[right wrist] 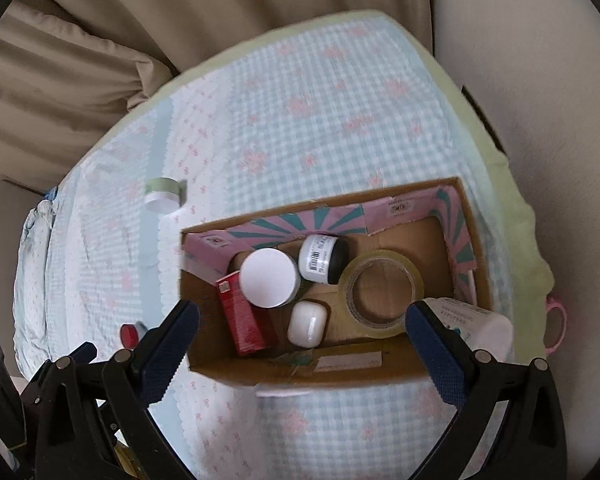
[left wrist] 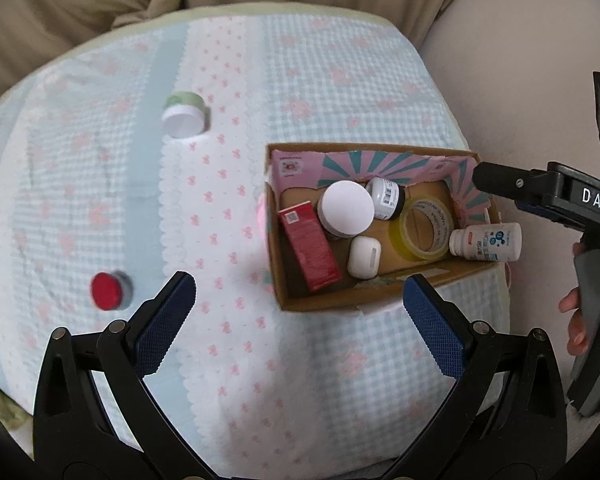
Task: Organize rigid objects
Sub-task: 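Move both tools back toward the red cap and green jar on the bed, then grasp the red cap with the left tool while the right tool grasps the small green jar, then carry the red cap and green jar over the cardboard box, then lower the red cap and green jar into the box and open both tools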
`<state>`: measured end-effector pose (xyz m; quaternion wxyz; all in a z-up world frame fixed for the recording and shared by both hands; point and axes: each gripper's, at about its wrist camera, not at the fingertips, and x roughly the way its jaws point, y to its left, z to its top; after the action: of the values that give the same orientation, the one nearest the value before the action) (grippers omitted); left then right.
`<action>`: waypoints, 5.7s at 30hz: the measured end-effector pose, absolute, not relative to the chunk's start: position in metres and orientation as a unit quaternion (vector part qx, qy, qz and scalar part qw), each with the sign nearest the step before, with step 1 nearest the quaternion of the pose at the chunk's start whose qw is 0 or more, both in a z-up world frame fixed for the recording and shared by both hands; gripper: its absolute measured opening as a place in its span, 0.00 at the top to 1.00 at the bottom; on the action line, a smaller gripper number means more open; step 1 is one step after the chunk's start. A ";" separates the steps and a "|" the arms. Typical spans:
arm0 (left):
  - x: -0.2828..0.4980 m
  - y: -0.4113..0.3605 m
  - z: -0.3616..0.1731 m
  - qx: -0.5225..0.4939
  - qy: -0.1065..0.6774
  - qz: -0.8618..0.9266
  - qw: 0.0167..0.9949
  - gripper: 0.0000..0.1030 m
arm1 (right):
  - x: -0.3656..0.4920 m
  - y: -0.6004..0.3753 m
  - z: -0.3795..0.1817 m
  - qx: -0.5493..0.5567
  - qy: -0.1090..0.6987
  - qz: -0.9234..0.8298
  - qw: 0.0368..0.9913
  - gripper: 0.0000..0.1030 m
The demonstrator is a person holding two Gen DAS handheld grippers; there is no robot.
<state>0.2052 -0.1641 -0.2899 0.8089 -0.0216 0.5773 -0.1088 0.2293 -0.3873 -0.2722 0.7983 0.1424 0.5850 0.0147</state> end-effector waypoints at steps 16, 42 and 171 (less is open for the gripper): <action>0.155 -0.030 -0.219 -0.053 0.511 -0.036 0.857 0.00 | 0.186 -0.288 -0.181 0.033 0.516 0.069 0.853 0.00; 0.185 0.096 -0.378 0.016 0.592 -0.090 0.801 0.00 | 0.320 -0.127 -0.259 0.050 0.570 0.105 0.813 0.00; 0.264 -0.304 -0.415 0.165 0.601 -0.231 0.747 0.02 | 0.282 -0.417 -0.384 -0.084 0.711 0.171 0.677 0.09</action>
<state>0.2645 -0.3042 -0.4151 0.7474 0.1651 0.6008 -0.2308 0.2822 -0.4173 -0.3844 0.6768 -0.0844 0.7110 0.1711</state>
